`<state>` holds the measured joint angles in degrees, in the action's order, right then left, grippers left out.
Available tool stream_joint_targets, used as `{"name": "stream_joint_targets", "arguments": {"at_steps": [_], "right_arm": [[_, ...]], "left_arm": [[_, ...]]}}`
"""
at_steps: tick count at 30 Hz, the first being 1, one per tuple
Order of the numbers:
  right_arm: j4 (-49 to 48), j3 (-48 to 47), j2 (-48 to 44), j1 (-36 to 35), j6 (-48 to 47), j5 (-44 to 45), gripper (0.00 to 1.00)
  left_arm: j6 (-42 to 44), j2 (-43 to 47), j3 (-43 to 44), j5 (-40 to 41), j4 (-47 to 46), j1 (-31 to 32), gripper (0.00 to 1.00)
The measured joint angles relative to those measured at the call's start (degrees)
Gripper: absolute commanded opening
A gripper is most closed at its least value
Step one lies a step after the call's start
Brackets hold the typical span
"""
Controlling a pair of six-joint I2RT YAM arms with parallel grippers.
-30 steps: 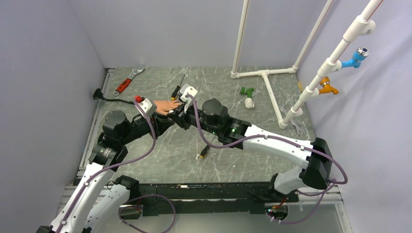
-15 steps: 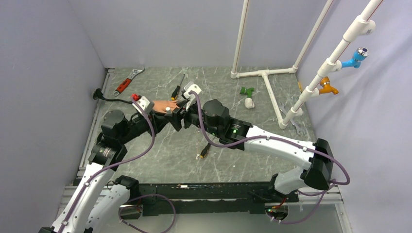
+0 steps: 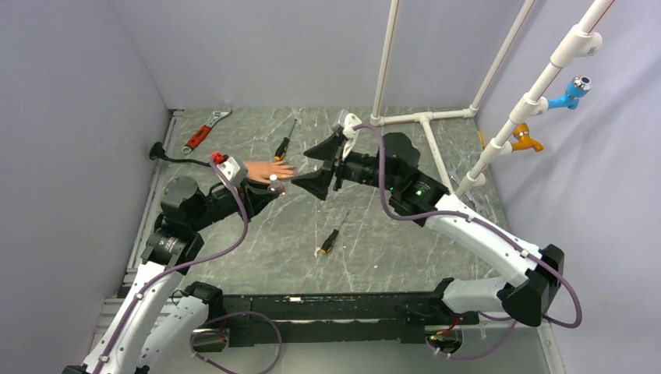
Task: Paint the nails
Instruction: Screw the nail polish bottle.
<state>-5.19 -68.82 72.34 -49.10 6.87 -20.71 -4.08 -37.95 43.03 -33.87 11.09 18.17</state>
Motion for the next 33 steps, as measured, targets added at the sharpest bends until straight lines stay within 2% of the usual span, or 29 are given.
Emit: {"name": "stream_joint_targets", "arguments": {"at_steps": [5,10,18,24,28,33], "right_arm": [[1.0,0.1,-2.5,1.1,-4.2,-17.7,0.72],[2.4,0.1,-2.1,1.0,-6.5,-27.1,0.70],[1.5,0.1,0.5,1.0,-5.6,-30.3,0.66],[0.8,0.0,3.0,1.0,-4.7,-31.0,0.56],[0.7,-0.6,4.5,1.0,-4.2,-31.9,0.47],[0.3,-0.7,5.5,1.0,-3.5,-32.6,0.28]], "left_arm": [[-0.6,0.0,0.0,-10.6,-4.1,0.0,0.00],[-2.6,-2.8,0.0,-23.2,-9.3,0.2,0.00],[-2.6,-3.7,-0.1,-28.5,-9.6,1.3,0.00],[-2.0,-3.8,-0.1,-28.8,-9.2,1.7,0.00],[-1.5,-3.8,-0.1,-28.8,-8.7,1.8,0.00],[-1.3,-3.8,-0.1,-28.8,-8.2,1.8,0.00]]}}
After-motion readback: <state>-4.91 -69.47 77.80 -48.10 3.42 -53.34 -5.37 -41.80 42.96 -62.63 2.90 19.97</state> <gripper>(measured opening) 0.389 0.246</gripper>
